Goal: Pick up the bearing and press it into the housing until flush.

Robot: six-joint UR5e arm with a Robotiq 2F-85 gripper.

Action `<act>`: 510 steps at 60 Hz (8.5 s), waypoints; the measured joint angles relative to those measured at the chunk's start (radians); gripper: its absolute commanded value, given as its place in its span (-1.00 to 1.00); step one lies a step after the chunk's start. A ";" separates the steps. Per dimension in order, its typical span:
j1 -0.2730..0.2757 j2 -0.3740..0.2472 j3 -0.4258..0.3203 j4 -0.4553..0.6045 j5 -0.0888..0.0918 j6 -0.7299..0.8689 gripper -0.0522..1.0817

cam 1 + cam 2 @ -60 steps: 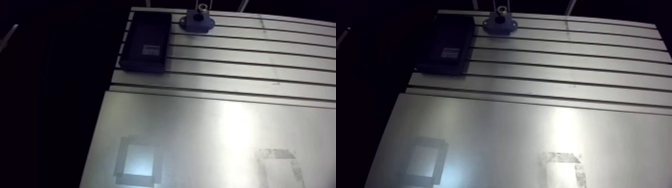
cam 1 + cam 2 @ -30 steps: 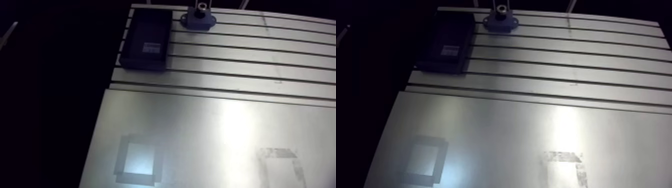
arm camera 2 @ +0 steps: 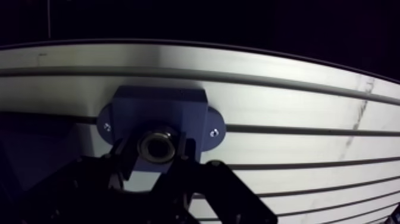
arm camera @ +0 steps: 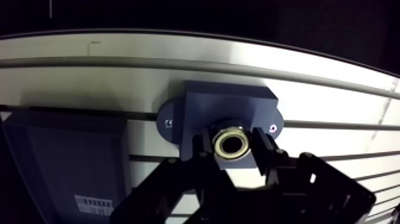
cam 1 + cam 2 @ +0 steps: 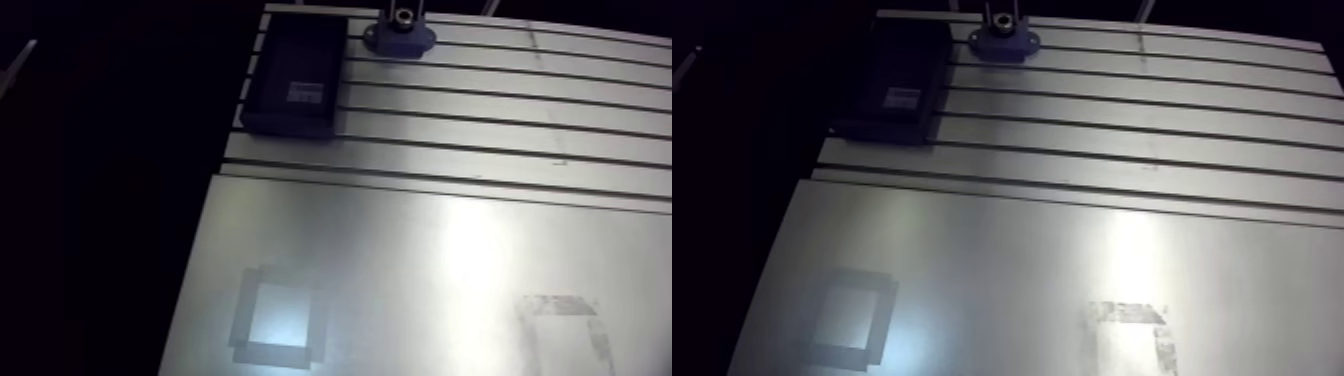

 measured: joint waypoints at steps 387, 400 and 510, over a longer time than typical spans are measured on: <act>-0.009 -0.047 -0.012 0.036 0.018 -0.012 0.99; -0.009 -0.045 -0.010 0.036 0.020 -0.014 0.99; -0.011 -0.027 0.021 0.005 0.055 -0.046 0.99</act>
